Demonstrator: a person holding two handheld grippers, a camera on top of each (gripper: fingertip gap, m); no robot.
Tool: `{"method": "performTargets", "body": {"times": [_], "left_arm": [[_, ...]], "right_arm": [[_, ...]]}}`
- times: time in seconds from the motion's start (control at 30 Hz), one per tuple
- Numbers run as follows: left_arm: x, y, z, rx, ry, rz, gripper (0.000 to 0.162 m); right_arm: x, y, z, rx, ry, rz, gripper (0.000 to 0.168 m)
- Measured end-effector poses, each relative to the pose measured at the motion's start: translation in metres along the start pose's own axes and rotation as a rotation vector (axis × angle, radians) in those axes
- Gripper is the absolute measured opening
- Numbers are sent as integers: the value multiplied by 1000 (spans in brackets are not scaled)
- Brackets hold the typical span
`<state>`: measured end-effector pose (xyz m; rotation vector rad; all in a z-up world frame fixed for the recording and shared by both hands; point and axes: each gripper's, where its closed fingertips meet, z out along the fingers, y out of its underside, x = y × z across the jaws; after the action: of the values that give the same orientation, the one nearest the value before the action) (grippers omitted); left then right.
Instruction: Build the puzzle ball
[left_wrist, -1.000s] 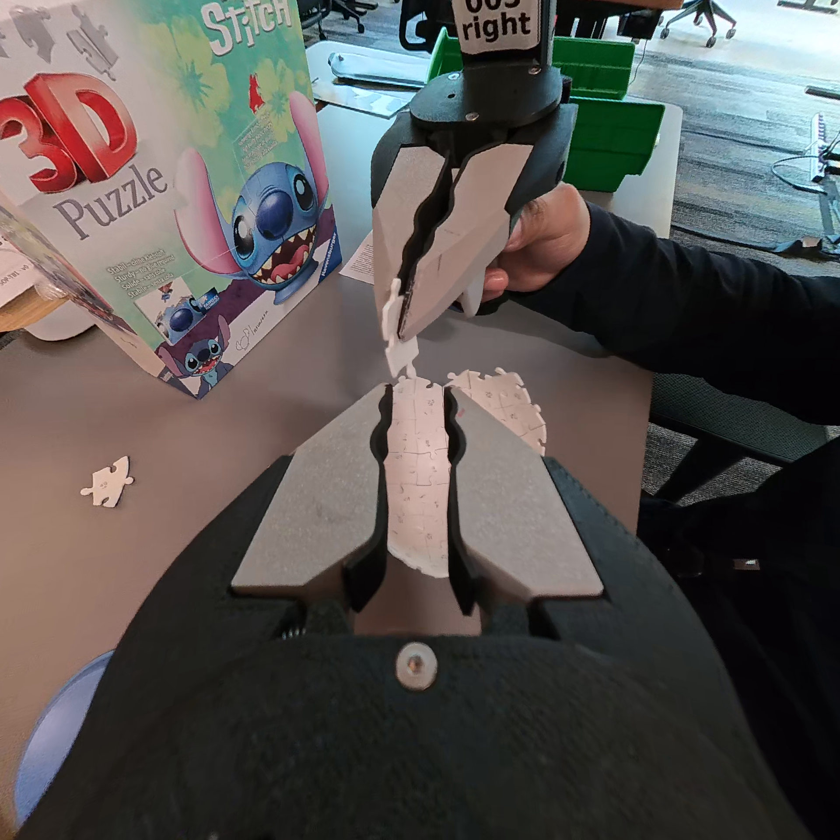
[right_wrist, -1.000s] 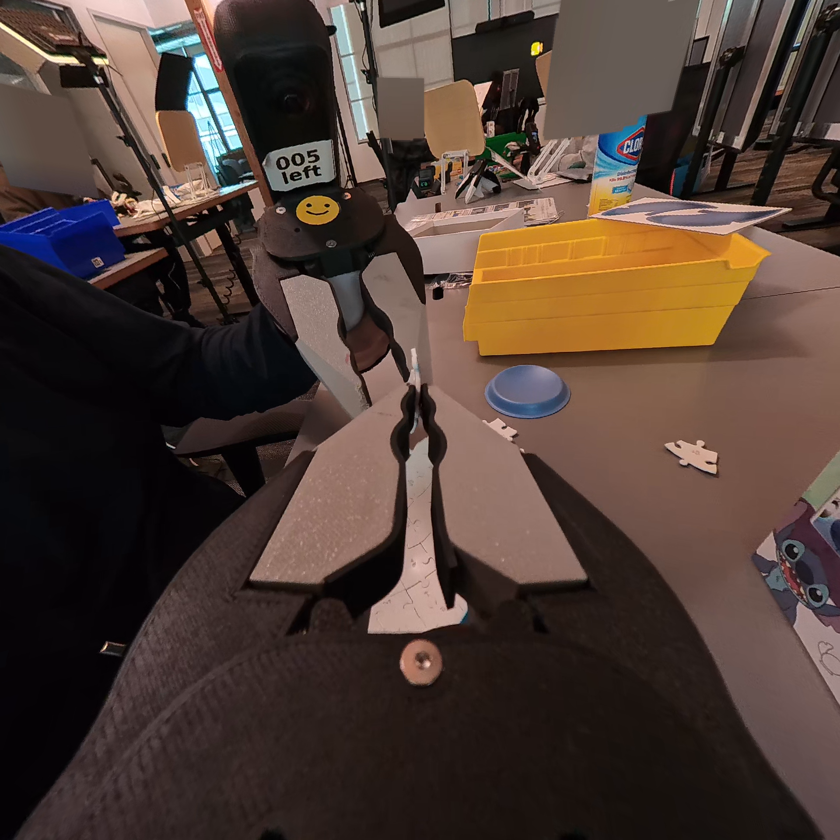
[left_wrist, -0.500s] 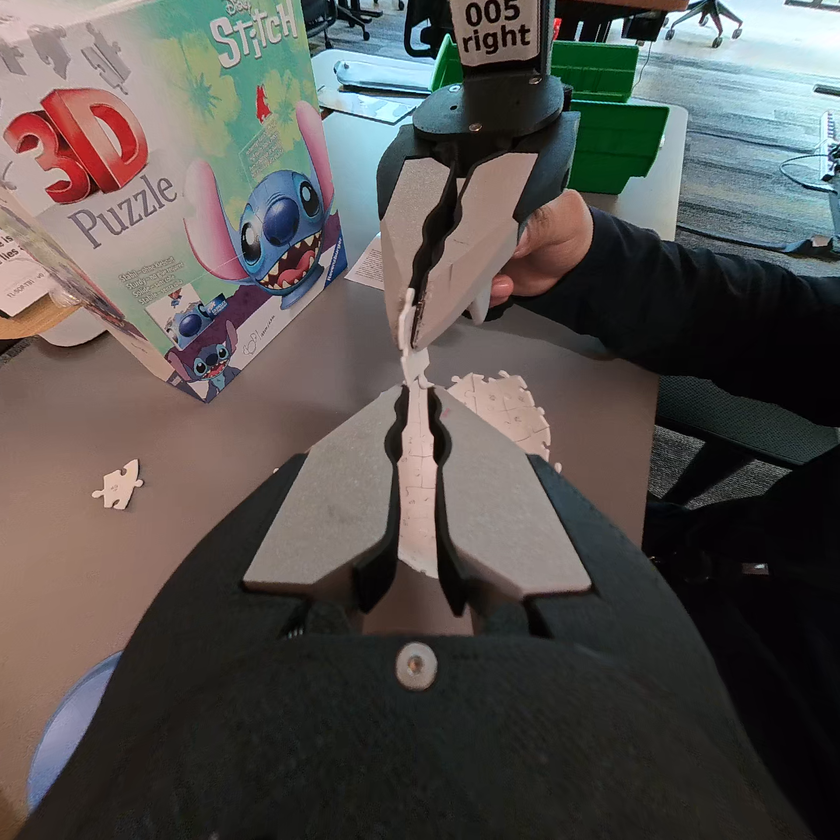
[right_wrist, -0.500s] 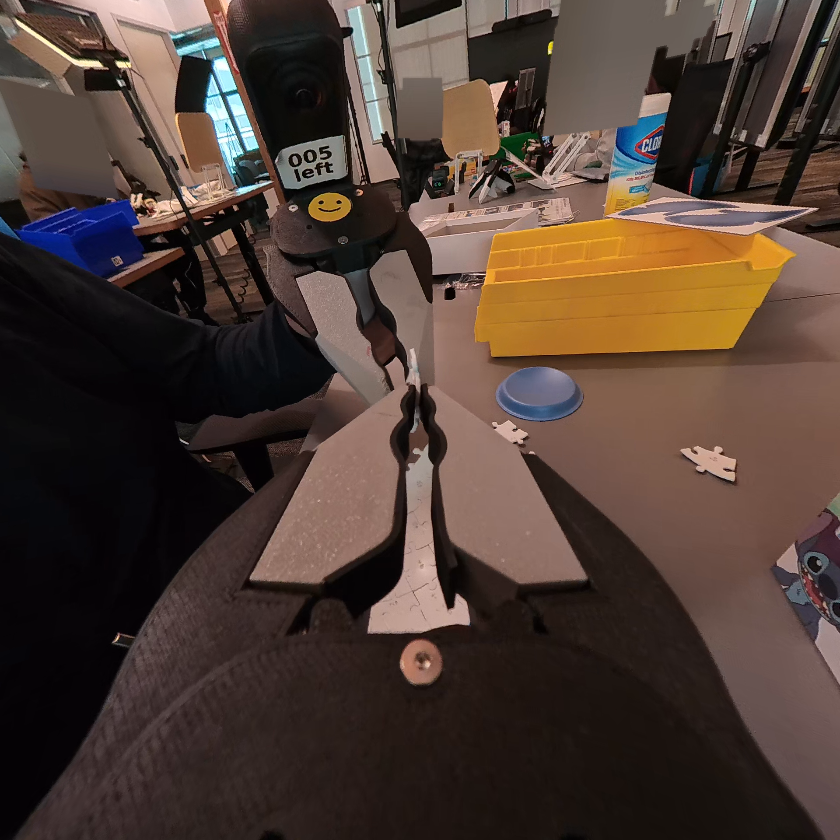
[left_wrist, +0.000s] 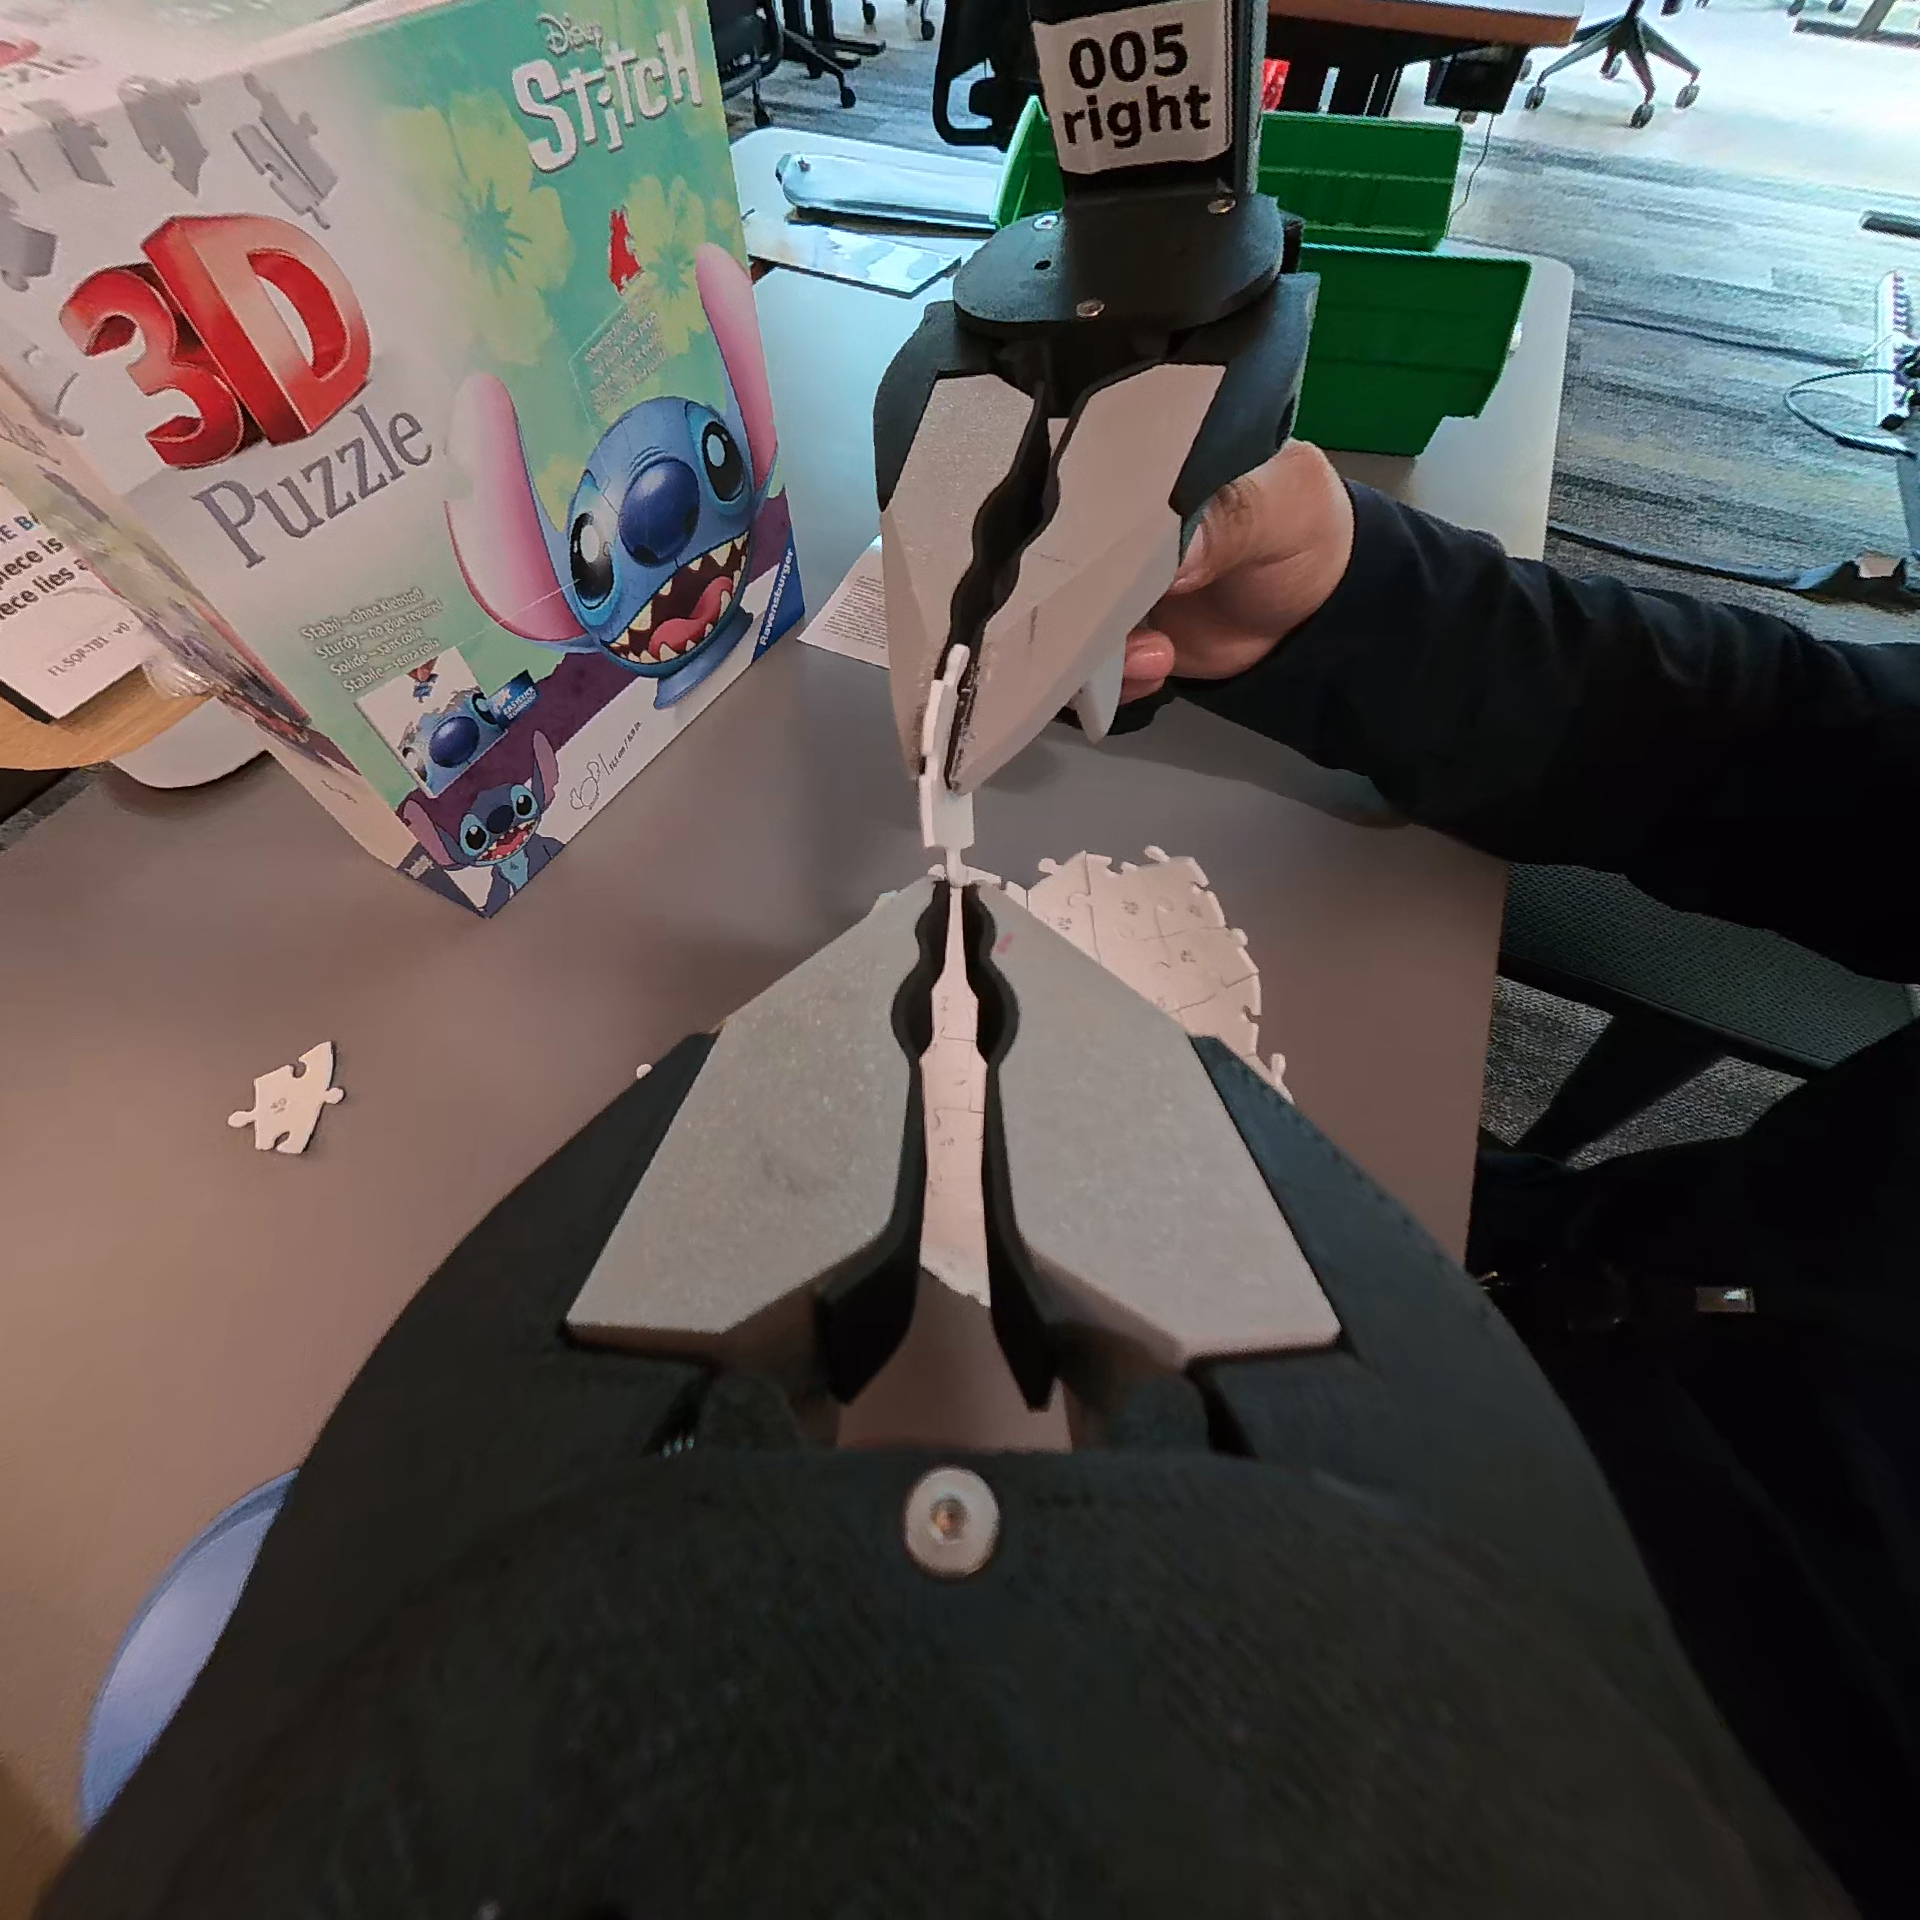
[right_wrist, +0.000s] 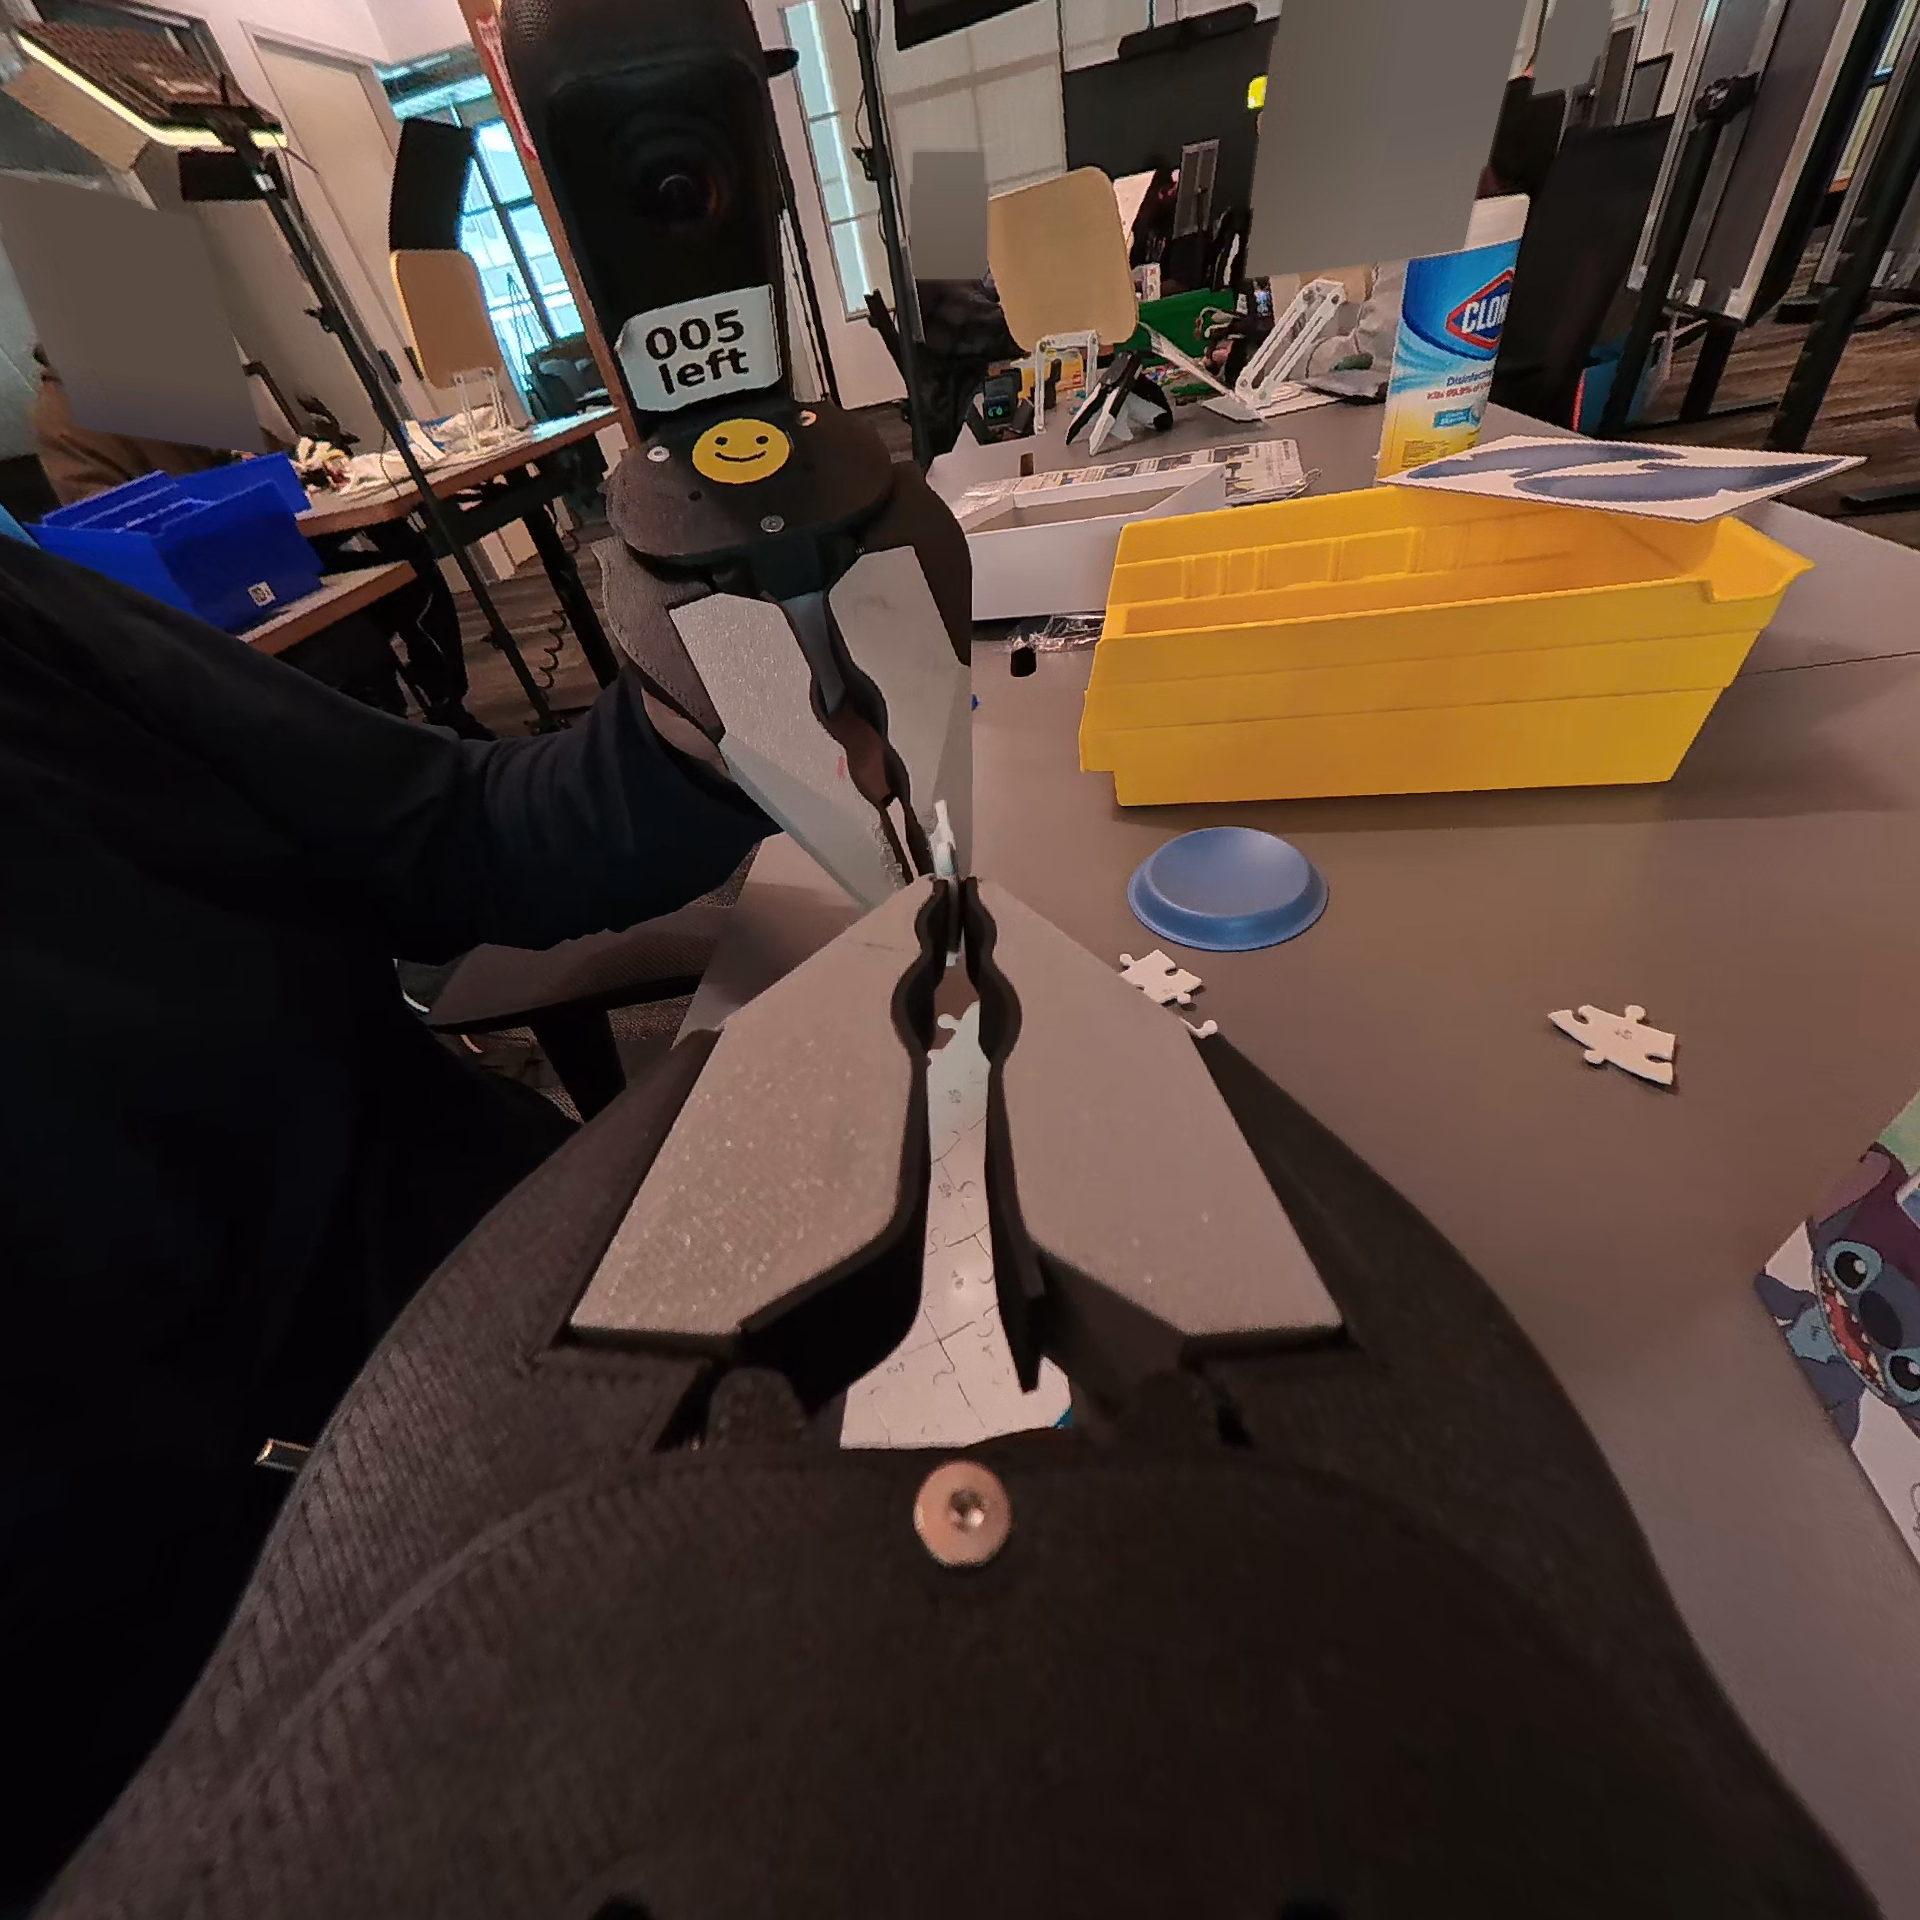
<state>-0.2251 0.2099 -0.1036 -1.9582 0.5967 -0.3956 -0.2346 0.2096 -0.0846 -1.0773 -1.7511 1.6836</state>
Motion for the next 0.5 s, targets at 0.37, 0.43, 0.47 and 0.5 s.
{"method": "performTargets", "body": {"times": [0.37,0.43,0.47,0.5], "left_arm": [[-6,-5,-8,38,-6,-40,10],[-4,-5,-6,35,4,-45,10],[-3,-5,-5,36,8,-45,10],[-2,-5,-4,35,11,-41,9]], "right_arm": [[0,7,3,-29,-21,32,0],[-2,9,5,-43,-32,25,0],[-4,10,5,-51,-37,21,0],[-5,11,6,-58,-41,18,0]]}}
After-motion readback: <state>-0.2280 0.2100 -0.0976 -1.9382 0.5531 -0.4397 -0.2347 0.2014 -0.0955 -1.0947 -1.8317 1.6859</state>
